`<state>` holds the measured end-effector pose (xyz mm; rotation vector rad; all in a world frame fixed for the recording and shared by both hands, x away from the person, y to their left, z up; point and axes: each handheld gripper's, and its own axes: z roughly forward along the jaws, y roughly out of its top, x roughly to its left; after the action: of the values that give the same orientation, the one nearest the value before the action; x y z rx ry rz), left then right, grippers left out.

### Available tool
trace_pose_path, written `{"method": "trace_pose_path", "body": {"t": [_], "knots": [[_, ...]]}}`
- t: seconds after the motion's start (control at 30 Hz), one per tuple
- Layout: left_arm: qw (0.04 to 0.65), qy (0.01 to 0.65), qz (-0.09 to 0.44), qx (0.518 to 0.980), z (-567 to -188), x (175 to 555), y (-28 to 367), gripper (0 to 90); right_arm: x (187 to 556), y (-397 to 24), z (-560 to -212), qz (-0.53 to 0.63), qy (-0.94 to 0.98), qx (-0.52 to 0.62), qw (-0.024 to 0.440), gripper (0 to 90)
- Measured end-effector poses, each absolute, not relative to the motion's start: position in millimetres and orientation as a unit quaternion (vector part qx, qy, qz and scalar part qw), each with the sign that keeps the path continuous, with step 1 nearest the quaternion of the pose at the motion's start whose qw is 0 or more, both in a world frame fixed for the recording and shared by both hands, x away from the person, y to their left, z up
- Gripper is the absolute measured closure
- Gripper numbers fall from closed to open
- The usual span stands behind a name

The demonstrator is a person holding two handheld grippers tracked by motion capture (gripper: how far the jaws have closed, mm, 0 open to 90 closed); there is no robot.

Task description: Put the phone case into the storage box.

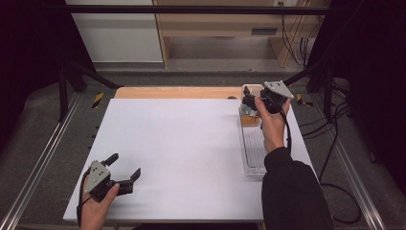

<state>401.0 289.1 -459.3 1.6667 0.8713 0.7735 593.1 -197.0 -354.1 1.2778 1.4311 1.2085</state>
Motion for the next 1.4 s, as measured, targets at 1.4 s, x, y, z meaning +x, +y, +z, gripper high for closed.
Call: {"method": "trace_pose_path", "body": {"t": [1.4], "knots": [[0.535, 0.371, 0.317, 0.689, -460, 400, 291, 2.6, 545, -187, -348, 0.515, 0.588, 0.477, 0.402, 3.9]]}}
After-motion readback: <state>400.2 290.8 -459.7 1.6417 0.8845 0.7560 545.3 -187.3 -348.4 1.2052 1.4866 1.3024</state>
